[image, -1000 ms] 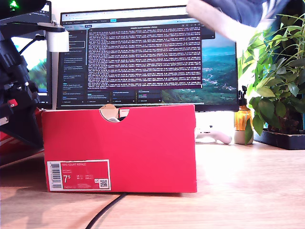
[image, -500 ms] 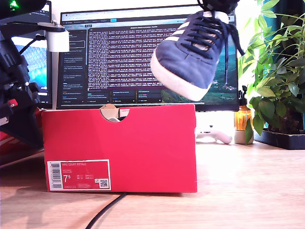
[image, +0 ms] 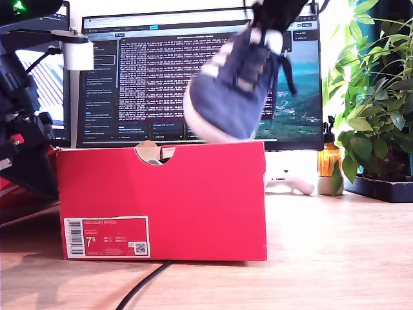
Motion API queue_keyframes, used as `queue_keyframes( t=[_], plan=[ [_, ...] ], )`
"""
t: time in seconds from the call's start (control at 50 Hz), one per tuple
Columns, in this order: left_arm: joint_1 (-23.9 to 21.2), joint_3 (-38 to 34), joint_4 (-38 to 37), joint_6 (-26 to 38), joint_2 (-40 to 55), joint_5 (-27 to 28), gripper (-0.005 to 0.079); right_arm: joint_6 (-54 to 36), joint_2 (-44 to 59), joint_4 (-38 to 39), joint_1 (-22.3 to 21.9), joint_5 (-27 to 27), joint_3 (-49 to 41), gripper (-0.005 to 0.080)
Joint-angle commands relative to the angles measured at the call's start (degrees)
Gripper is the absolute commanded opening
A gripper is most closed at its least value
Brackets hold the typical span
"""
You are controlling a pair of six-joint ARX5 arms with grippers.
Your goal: Pack the blue shoes by picking the first shoe and placing it inside the red shoebox, left side, then picking and rotating the second shoe and placing it in the shoebox
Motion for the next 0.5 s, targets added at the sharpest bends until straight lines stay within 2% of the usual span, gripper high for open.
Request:
queue_keyframes(
  t=[0.0, 0.48],
  plan=[
    [-0.2, -0.5, 0.5, 0.0, 0.3, 0.3, -0.0017, 0.3, 0.8, 1.8, 0.6, -0.2, 0.9, -0.0013],
    [-0.2, -0.5, 0.4, 0.0, 0.3, 0.3, -0.0017, -1.1, 8.9, 4.7, 0.7, -0.8, 0.9, -0.0013]
  ],
)
